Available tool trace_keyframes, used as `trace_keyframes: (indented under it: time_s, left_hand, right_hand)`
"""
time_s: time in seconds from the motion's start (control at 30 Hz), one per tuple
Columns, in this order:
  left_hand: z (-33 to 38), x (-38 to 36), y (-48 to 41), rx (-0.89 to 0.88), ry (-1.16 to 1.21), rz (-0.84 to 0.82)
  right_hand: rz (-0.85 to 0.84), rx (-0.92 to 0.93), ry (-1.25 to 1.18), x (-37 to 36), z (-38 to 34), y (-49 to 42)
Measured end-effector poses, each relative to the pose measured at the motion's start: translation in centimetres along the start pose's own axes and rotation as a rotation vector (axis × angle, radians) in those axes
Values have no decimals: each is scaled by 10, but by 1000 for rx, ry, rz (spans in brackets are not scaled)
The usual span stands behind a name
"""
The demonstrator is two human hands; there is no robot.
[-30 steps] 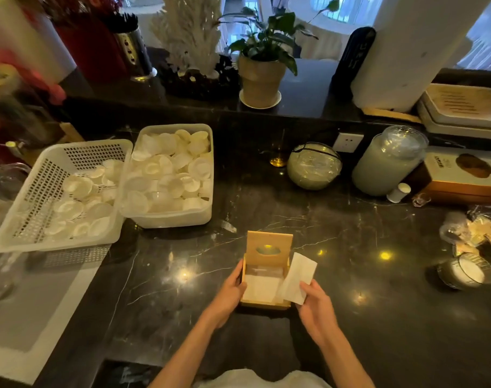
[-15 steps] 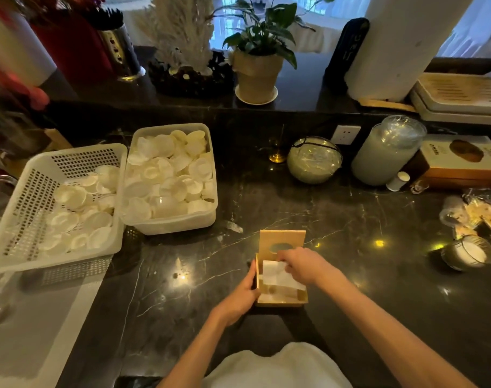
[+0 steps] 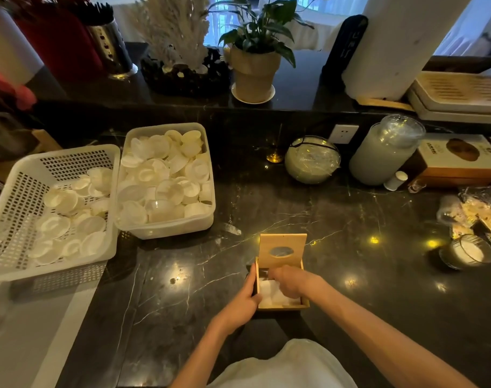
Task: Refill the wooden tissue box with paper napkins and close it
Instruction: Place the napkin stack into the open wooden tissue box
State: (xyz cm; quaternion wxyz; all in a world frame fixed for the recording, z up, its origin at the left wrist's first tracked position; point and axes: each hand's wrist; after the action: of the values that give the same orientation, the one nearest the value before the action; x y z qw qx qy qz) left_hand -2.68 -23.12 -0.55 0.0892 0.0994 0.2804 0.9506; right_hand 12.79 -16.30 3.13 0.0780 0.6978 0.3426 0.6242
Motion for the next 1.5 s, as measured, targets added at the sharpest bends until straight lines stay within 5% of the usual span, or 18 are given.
trace_keyframes:
  time_s: [0.4, 0.8, 1.5]
  left_hand:
    - [1, 1, 4, 17, 3, 0]
    - [1, 1, 4, -8, 8, -2]
    - [-3, 2, 2, -16, 71, -26]
  right_hand:
    - [-86, -100, 13, -14, -6, -12]
    - [53, -56, 66, -19, -5, -7]
    - [28, -48, 164, -30, -9, -10]
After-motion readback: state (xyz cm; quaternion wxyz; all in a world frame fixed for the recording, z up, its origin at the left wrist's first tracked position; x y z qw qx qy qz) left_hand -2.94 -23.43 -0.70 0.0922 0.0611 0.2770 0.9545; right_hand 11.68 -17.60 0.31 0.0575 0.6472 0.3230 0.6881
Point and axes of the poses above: each hand's wrist, its own y-axis away from the middle knuckle, its own x-axis out of the back of the hand, z = x × y, and after that the axes turned 14 degrees about z, right-handed
